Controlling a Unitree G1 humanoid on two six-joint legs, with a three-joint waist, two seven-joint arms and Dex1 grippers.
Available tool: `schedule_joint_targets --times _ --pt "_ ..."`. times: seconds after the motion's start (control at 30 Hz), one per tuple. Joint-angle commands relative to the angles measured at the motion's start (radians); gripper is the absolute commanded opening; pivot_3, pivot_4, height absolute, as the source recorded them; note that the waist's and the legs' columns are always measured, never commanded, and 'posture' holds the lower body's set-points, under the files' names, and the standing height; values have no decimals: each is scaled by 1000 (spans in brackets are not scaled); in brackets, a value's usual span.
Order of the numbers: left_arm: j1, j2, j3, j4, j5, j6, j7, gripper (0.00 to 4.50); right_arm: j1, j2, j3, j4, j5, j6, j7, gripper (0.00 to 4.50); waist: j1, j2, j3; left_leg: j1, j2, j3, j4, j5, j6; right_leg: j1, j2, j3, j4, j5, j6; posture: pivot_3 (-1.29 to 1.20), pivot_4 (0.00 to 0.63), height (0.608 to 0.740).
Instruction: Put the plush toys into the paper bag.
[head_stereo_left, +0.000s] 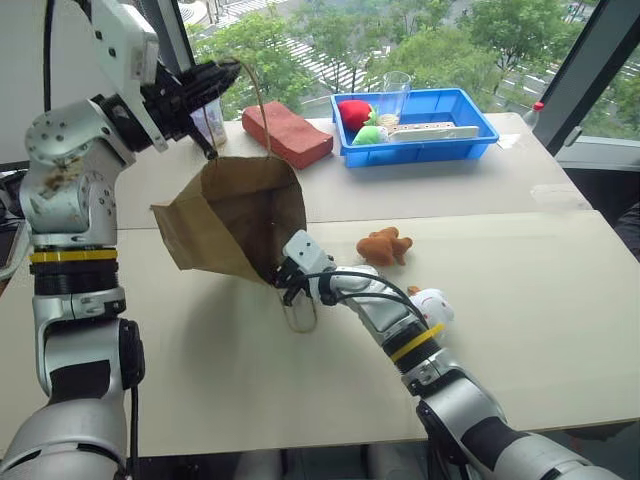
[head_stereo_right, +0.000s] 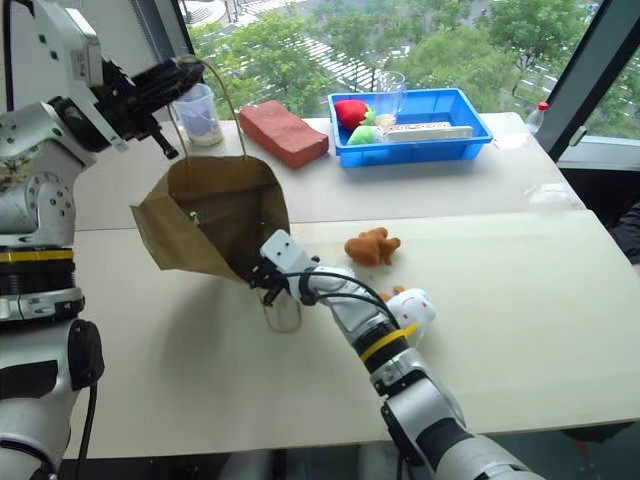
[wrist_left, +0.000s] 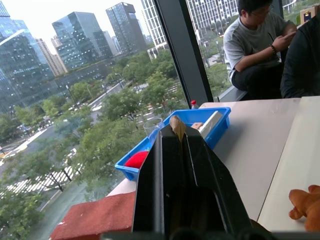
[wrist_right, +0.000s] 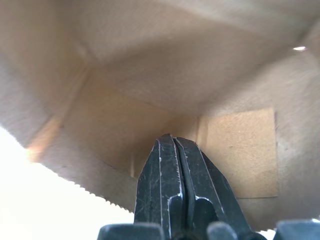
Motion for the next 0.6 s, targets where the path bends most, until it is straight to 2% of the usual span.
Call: schedule_joint_targets --times 0.03,0.27,0.5,0.6 --pt "41 4 -33 -93 -21 7 -38 0 37 3 -67 -118 91 3 51 42 0 0 0 -1 0 0 0 0 0 0 0 0 -1 0 0 0 150 740" --pt "100 8 -95 -126 -13 2 -102 0 50 -22 -140 -405 217 126 89 42 -3 0 0 -3 -1 -3 0 0 0 -3 1 0 0 0 0 0 150 740" --pt "114 5 -109 -124 -9 0 -126 0 94 -138 -241 -679 383 305 120 42 6 0 0 -3 -3 -8 0 0 0 -2 0 -1 -1 0 0 0 150 740" --pt "130 1 -117 -135 -10 1 -134 0 99 -200 -363 -791 526 446 104 42 8 0 1 -3 -3 -9 0 0 0 -2 0 -1 -1 0 0 0 150 740"
